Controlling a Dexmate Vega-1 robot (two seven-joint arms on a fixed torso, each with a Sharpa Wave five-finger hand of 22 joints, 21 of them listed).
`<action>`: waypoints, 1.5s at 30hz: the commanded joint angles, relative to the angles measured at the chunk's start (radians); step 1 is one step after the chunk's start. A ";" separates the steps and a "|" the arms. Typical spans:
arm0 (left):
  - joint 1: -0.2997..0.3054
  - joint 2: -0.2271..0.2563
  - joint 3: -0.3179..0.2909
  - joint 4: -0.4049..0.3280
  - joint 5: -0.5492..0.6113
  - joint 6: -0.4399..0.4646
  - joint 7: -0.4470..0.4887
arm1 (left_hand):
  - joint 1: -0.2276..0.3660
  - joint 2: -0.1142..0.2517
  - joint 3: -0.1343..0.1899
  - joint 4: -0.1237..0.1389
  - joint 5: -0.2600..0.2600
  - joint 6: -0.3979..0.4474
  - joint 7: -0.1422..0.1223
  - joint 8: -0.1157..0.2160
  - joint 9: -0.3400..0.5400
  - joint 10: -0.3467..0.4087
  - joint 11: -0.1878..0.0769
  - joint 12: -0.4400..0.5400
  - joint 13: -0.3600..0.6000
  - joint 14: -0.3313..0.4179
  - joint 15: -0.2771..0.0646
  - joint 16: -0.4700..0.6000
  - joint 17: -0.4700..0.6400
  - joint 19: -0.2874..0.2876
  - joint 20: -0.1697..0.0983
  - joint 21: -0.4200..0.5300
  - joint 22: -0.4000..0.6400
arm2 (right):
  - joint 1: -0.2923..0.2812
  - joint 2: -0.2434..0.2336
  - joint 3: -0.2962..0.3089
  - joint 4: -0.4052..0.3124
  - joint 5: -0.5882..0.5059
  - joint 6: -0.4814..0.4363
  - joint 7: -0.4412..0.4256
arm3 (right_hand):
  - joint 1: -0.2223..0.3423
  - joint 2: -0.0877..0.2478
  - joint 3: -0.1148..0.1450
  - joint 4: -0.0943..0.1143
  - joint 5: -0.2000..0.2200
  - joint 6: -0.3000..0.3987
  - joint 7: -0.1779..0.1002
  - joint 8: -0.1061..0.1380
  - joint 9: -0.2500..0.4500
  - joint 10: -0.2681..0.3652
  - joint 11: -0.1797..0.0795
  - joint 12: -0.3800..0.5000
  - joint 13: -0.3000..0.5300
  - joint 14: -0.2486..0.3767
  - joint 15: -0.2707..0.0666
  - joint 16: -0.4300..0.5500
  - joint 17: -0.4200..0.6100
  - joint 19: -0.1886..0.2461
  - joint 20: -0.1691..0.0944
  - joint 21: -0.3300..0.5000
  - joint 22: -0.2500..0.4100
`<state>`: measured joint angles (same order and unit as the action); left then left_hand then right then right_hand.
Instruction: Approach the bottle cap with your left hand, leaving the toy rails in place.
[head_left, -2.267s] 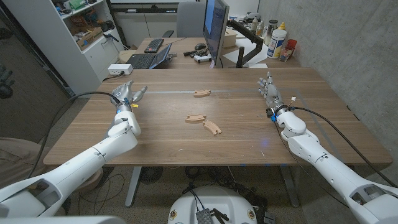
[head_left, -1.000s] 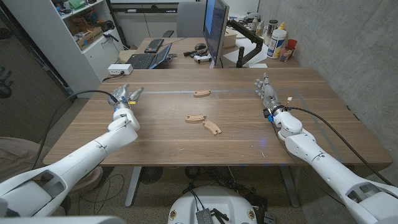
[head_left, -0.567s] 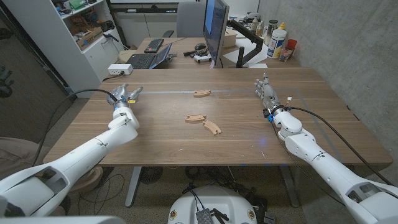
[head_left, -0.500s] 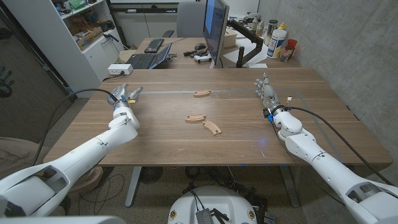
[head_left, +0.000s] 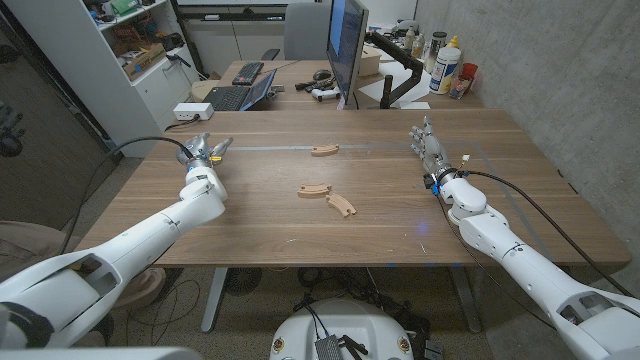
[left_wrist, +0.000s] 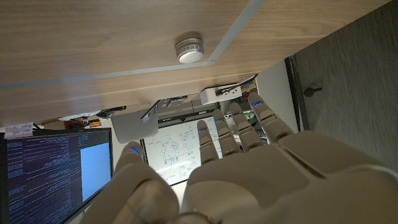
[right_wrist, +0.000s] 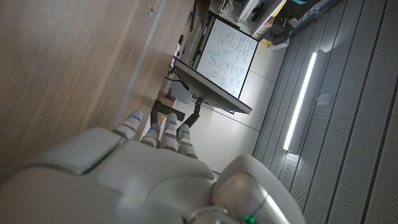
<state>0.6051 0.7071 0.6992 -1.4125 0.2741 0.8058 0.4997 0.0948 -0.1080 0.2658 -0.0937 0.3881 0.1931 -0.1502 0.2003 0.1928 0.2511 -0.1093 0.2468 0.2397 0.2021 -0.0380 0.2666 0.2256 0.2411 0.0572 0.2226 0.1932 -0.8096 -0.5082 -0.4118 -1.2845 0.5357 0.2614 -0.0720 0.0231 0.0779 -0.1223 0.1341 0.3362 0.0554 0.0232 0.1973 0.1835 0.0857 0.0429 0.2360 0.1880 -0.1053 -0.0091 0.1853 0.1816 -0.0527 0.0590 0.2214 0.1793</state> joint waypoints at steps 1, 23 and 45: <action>-0.046 -0.025 0.030 0.052 0.006 -0.008 -0.013 | 0.002 0.015 0.008 0.003 0.001 0.004 -0.009 0.010 0.006 0.005 -0.007 -0.004 0.002 0.003 -0.046 0.003 0.002 0.008 0.002 0.002 0.002 | 0.005 0.000 0.006 0.013 0.006 0.001 0.001 | 0.011 0.040 0.005 -0.001 0.006 0.005 0.000 -0.004 0.003 0.004 -0.006 0.000 0.003 0.002 0.001 0.001 0.001 0.007 0.003 -0.007 0.001; -0.080 -0.041 0.045 0.139 0.001 -0.037 -0.008 | 0.008 0.030 0.011 0.003 0.004 0.011 -0.014 0.012 0.007 0.014 -0.014 -0.003 0.003 0.006 -0.051 0.004 0.002 0.015 0.000 0.003 0.002 | 0.008 0.002 -0.002 0.016 -0.001 -0.008 -0.004 | 0.011 0.040 0.006 -0.001 0.006 0.003 -0.001 -0.005 0.003 0.004 -0.006 -0.001 0.003 0.002 0.001 0.001 0.001 0.008 0.003 -0.010 0.001; -0.125 -0.058 0.053 0.245 -0.024 -0.083 -0.006 | 0.014 0.036 0.012 0.000 0.007 0.017 -0.009 0.014 0.007 0.011 -0.014 -0.006 0.004 0.007 -0.051 0.003 0.000 0.024 -0.003 0.004 0.002 | 0.015 0.002 -0.009 0.013 -0.009 -0.023 -0.011 | 0.011 0.039 0.007 -0.001 0.006 0.004 0.001 -0.005 0.003 0.006 -0.007 -0.001 0.003 0.001 -0.009 0.000 0.001 0.008 -0.005 -0.014 0.001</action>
<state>0.5009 0.6631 0.7420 -1.2134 0.2558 0.7407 0.4878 0.1072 -0.0798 0.2688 -0.0908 0.3882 0.2039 -0.1610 0.2079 0.1978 0.2583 -0.1161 0.2468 0.2394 0.2021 -0.0380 0.2666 0.2229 0.2551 0.0537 0.2225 0.1930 -0.7979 -0.5072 -0.4175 -1.2719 0.5290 0.2430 -0.0818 0.0231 0.0779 -0.1181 0.1298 0.3362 0.0554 0.0232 0.1973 0.1835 0.0895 0.0391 0.2360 0.1880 -0.0998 -0.0147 0.1854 0.1816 -0.0404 0.0467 0.2107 0.1791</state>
